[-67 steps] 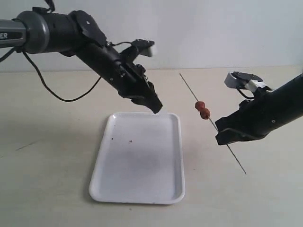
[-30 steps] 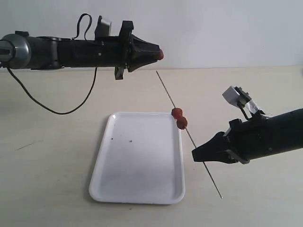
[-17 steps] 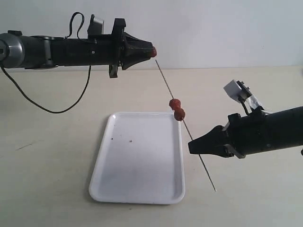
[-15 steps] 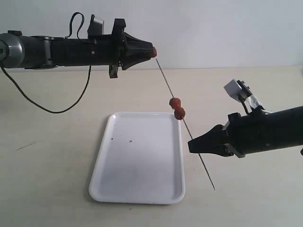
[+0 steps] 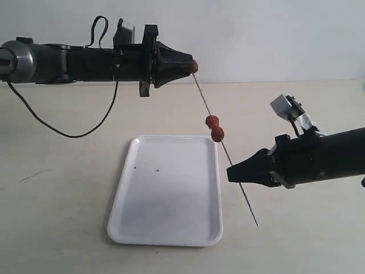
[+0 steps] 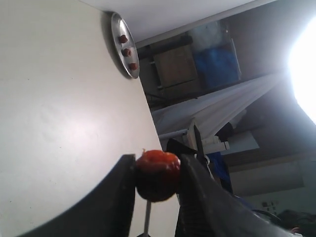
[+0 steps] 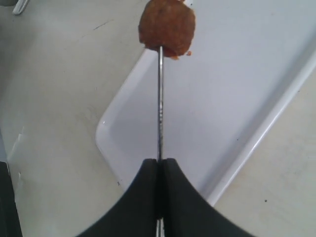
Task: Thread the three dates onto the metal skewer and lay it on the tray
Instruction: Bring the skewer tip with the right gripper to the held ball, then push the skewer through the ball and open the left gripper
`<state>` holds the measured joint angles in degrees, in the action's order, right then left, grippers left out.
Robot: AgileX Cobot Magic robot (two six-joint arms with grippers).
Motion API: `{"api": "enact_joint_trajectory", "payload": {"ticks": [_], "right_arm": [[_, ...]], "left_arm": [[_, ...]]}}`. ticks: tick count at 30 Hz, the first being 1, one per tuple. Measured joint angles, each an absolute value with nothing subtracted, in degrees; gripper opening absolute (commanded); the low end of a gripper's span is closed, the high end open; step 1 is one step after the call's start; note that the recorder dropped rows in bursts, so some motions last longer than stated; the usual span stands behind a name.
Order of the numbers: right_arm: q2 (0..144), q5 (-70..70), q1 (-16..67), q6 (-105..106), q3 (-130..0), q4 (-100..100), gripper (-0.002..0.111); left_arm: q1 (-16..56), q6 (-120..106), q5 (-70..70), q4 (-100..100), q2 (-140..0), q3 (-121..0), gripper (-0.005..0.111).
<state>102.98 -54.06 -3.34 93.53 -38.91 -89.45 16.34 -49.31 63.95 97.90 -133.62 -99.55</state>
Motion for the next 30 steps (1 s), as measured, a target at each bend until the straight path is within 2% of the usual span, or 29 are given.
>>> {"api": "enact_joint_trajectory", "payload": {"ticks": [30], "right_arm": [[102.98, -54.82, -3.34, 97.36, -40.74, -99.09, 0.000]], "left_arm": [[21.19, -50.36, 64.03, 94.17, -133.62, -99.55, 0.031]]}}
